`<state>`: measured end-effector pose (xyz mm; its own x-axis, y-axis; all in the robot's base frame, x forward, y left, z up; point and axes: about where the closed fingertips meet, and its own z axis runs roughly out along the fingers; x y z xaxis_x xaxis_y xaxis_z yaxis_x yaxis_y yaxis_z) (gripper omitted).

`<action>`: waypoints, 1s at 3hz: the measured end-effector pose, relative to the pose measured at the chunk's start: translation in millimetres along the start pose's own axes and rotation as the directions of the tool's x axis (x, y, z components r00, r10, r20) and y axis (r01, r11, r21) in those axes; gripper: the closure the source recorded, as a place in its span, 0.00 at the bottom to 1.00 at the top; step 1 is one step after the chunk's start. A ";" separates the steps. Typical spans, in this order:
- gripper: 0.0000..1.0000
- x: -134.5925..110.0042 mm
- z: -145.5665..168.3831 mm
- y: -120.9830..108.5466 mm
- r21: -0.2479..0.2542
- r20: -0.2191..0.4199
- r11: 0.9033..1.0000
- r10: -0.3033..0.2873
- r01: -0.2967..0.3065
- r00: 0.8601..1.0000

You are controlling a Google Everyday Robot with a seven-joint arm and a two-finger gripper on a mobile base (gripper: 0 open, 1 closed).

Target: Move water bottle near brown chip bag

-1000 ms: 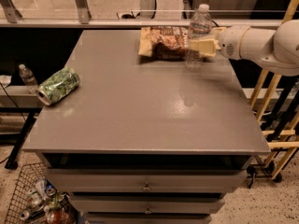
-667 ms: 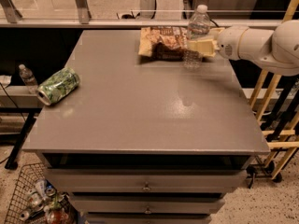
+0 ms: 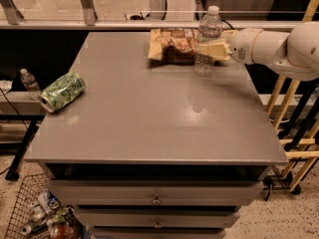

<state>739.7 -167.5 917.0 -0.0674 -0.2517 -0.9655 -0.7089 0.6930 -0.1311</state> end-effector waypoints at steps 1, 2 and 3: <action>0.36 -0.2 2.5 1.8 -0.004 0.000 1.000 0.000 0.000 1.000; 0.12 -0.4 5.0 3.8 -0.009 0.001 1.000 0.000 0.000 1.000; 0.00 -0.6 7.5 5.7 -0.014 0.001 1.000 0.001 -0.001 1.000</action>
Offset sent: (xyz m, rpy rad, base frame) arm 0.0004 0.0027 -0.0006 0.0007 0.0009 0.0039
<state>741.0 -158.3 915.1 -0.0670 -0.2501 -0.9659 -0.7184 0.6838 -0.1273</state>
